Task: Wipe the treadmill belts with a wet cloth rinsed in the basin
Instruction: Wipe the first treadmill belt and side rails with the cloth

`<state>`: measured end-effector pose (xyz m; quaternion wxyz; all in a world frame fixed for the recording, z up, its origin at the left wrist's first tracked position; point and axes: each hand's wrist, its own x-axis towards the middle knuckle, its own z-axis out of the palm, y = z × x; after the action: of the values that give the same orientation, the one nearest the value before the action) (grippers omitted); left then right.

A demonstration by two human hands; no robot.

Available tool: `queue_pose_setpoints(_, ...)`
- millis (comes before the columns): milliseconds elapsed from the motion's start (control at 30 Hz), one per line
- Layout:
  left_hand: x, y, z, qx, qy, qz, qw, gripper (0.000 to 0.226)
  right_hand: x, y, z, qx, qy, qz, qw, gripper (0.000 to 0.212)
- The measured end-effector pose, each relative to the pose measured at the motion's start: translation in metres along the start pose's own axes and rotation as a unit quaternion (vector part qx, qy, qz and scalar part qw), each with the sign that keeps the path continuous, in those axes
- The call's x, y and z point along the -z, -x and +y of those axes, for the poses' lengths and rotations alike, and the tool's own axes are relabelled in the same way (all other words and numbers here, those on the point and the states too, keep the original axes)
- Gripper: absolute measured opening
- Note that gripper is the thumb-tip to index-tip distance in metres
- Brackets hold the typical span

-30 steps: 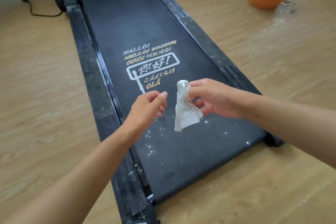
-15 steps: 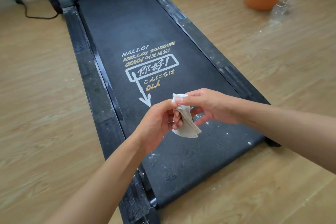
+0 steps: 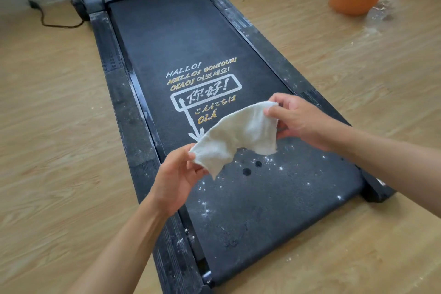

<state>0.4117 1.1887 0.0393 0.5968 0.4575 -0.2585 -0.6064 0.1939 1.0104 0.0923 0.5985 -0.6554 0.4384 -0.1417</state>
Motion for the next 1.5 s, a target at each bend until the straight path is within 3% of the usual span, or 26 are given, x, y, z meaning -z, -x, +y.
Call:
queue_pose_setpoints(33,0.01,-0.001,-0.005,0.005,0.0,-0.006,1.0,0.017,0.004,-0.001,0.0,0.017,0.014,0.014,1.0,0.007)
queue_pose_setpoints(200,0.038,-0.002,-0.026,0.09,-0.071,-0.067,0.991,0.012,0.013,0.007,-0.02,0.111,0.13,-0.01,0.985,0.005)
queue_pose_setpoints(300,0.021,-0.014,-0.021,0.09,-0.207,-0.149,0.963,0.066,0.006,0.013,-0.036,0.155,0.164,-0.069,0.972,0.009)
queue_pose_setpoints(367,-0.007,-0.03,-0.009,0.045,-0.301,-0.171,0.937,0.075,0.003,0.016,-0.044,0.167,0.171,-0.101,0.966,0.011)
queue_pose_setpoints(500,-0.047,-0.047,0.011,-0.019,-0.325,-0.148,0.934,0.033,0.008,0.018,-0.052,0.177,0.173,-0.107,0.963,0.012)
queue_pose_setpoints(600,-0.057,-0.037,0.01,-0.014,-0.28,-0.156,0.947,0.028,0.025,0.014,-0.051,0.169,0.174,-0.034,0.97,0.013)
queue_pose_setpoints(733,-0.069,-0.022,0.009,-0.032,-0.202,-0.18,0.962,0.038,0.037,0.004,-0.019,0.07,0.094,0.05,0.992,0.024)
queue_pose_setpoints(800,-0.075,-0.017,0.009,-0.026,-0.135,-0.155,0.978,0.04,0.034,0.004,0.01,-0.061,-0.058,0.062,0.994,0.042)
queue_pose_setpoints(833,-0.077,-0.016,0.009,-0.019,-0.104,-0.145,0.984,0.039,0.031,0.006,0.025,-0.144,-0.142,0.051,0.978,0.057)
queue_pose_setpoints(933,-0.078,-0.013,0.006,-0.02,-0.053,-0.135,0.989,0.036,0.02,0.023,0.059,-0.297,-0.295,-0.075,0.905,0.101)
queue_pose_setpoints(1000,-0.076,-0.011,0.005,-0.026,-0.047,-0.133,0.99,0.037,0.01,0.035,0.064,-0.307,-0.331,-0.171,0.876,0.116)
queue_pose_setpoints(1067,-0.075,-0.008,0.003,-0.026,-0.056,-0.13,0.99,0.042,0.0,0.043,0.058,-0.283,-0.347,-0.208,0.87,0.121)
queue_pose_setpoints(1133,-0.075,-0.005,0.002,-0.027,-0.067,-0.124,0.99,0.05,-0.005,0.045,0.047,-0.244,-0.377,-0.196,0.872,0.111)
queue_pose_setpoints(1267,-0.075,-0.002,0.0,-0.051,-0.108,-0.074,0.99,0.056,-0.005,0.045,0.028,-0.169,-0.395,-0.111,0.896,0.048)
queue_pose_setpoints(1367,-0.072,-0.003,0.0,-0.071,-0.17,-0.027,0.983,0.051,-0.009,0.045,0.027,-0.139,-0.361,-0.094,0.917,0.052)
queue_pose_setpoints(1500,-0.071,-0.003,-0.001,-0.073,-0.262,0.015,0.962,0.043,-0.018,0.044,0.027,-0.095,-0.265,0.032,0.959,0.05)
